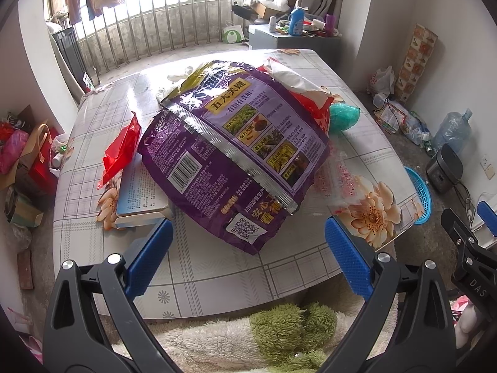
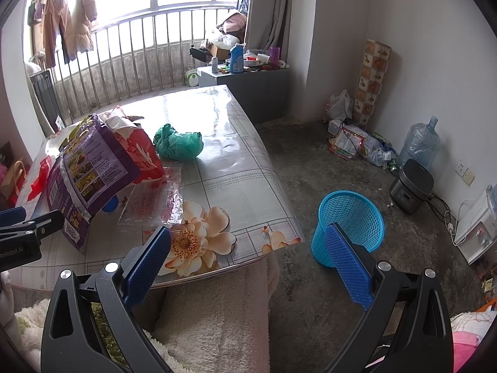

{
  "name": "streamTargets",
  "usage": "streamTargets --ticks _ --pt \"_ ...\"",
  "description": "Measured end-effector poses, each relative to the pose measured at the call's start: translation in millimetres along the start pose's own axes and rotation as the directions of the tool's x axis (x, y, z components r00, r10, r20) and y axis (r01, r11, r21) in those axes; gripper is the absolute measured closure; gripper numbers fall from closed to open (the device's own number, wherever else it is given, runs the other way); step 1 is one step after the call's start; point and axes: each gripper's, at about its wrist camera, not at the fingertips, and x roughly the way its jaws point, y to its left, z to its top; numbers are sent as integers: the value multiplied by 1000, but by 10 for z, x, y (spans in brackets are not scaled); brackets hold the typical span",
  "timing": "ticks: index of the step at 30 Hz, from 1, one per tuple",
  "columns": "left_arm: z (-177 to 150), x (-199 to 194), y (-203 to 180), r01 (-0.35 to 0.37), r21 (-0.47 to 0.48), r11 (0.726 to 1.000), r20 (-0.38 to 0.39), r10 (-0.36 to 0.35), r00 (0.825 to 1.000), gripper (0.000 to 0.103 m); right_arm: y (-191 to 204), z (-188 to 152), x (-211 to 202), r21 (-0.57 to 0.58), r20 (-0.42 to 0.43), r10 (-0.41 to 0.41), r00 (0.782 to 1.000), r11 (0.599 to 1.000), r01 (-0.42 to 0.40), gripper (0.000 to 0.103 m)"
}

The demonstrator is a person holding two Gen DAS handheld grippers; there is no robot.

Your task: Collect trash

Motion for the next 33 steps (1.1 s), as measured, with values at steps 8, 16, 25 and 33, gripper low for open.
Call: streamTargets --ticks 8,16,25,33 --pt "8 7 16 4 -1 1000 0 -4 1000 9 -4 -5 1 1 11 -15 1000 1000 15 7" --pt "60 37 161 37 -26 999 14 -36 999 9 7 41 -1 25 38 -16 999 1000 15 7" --pt "222 24 522 122 -37 992 110 -117 987 9 156 212 -36 28 143 31 989 999 -36 7" --pt "254 -36 1016 243 -27 970 256 -228 939 9 504 473 -51 -50 231 148 962 989 -141 7"
